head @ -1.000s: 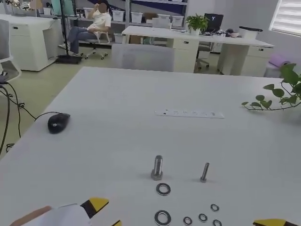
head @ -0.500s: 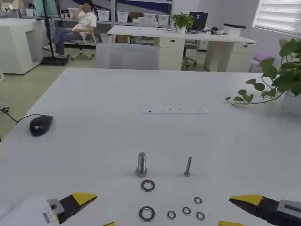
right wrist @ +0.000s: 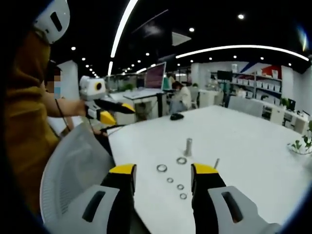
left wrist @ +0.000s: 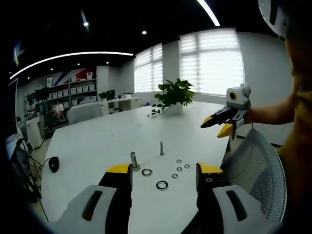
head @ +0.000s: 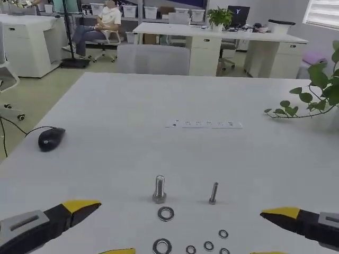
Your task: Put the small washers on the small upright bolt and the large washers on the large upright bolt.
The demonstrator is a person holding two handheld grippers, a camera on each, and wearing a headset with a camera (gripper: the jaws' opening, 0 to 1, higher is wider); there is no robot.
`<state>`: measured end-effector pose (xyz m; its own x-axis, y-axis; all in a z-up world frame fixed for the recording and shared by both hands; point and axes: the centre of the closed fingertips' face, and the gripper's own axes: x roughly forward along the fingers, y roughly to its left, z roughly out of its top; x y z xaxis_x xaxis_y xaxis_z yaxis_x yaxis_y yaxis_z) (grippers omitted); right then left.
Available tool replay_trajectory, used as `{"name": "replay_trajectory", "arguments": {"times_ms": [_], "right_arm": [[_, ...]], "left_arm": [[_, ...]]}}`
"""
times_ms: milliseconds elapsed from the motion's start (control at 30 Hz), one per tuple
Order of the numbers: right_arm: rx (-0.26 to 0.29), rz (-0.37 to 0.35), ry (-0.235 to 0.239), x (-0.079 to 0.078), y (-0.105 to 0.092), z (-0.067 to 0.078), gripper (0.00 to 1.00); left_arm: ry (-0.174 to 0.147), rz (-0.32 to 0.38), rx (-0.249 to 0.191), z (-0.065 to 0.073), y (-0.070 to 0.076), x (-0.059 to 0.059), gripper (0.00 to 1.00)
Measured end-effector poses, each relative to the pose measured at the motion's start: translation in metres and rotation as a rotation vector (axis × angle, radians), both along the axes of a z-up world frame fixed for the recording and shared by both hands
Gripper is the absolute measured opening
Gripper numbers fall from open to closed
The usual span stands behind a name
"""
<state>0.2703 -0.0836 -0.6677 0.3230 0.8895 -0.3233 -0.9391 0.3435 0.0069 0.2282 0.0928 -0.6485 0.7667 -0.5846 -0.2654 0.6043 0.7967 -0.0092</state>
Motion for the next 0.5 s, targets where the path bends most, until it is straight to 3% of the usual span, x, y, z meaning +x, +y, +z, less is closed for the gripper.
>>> {"name": "replay_trajectory", "arguments": {"times_ms": [367,500], "right_arm": [[-0.015,0.023,0.013,-0.004,-0.01,-0.005,0.5],[-0.01,0.031,0.012,-0.002,-0.013,-0.004,0.53]], "left_arm": [[0.02,0.004,-0.008,-0.002,-0.015,-0.003,0.58],[0.022,-0.004,-0.034,0.001,-0.02,-0.004,0.6]]}}
